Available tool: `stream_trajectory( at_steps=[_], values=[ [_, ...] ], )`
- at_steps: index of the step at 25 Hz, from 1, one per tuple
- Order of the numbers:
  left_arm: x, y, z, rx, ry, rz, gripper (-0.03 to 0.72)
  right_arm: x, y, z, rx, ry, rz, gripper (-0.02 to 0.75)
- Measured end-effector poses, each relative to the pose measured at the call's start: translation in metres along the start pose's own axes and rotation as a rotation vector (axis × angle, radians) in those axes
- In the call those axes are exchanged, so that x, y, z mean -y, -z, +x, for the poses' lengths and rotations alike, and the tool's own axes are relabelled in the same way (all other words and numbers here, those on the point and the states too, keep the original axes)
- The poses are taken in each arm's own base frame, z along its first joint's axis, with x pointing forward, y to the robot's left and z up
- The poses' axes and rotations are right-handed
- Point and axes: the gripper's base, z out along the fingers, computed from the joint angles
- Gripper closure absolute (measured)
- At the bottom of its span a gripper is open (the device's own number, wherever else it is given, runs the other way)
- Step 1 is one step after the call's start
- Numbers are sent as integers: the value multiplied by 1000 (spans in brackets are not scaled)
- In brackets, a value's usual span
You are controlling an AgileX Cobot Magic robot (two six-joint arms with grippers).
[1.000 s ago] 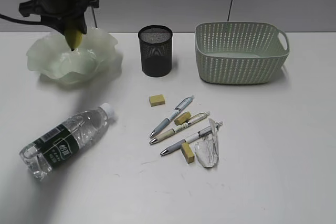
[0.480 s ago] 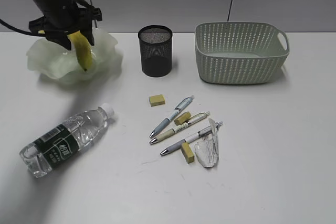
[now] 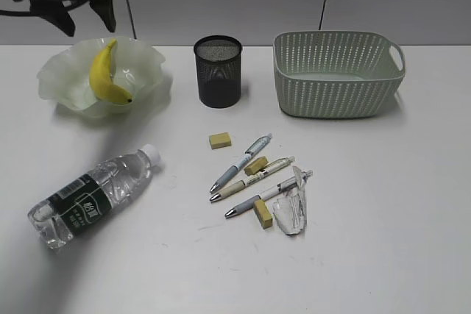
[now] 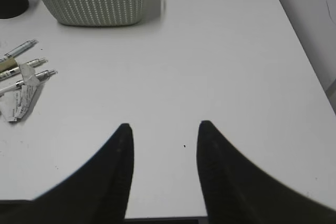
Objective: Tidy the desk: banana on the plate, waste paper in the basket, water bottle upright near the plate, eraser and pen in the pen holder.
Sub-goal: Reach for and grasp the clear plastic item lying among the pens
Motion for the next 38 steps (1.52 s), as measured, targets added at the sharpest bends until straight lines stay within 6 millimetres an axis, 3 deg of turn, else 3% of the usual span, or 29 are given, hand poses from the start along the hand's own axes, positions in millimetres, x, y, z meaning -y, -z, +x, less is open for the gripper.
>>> stream_trajectory(
  at_steps=[3, 7, 9, 12, 15, 19, 25, 31, 38],
  values=[
    [-3, 42, 0, 83, -60, -9, 204, 0, 0, 0, 0, 0, 0, 407],
    [-8, 118, 9, 234, -71, 18, 228, 0, 0, 0, 0, 0, 0, 407],
    [-12, 159, 22, 310, -71, 36, 233, 0, 0, 0, 0, 0, 0, 407],
    [-21, 201, 48, 371, -69, 48, 236, 0, 0, 0, 0, 0, 0, 407],
    [-31, 221, 81, 372, -69, 48, 239, 0, 0, 0, 0, 0, 0, 407],
    [-47, 224, 134, 320, -71, 34, 244, 0, 0, 0, 0, 0, 0, 407],
    [-72, 211, 220, 297, -76, 28, 253, 0, 0, 0, 0, 0, 0, 407],
    [-98, 197, 308, 417, -77, 58, 258, 0, 0, 0, 0, 0, 0, 407],
    [-120, 183, 384, 604, -71, 103, 259, -3, 0, 0, 0, -21, -36, 407]
  ],
)
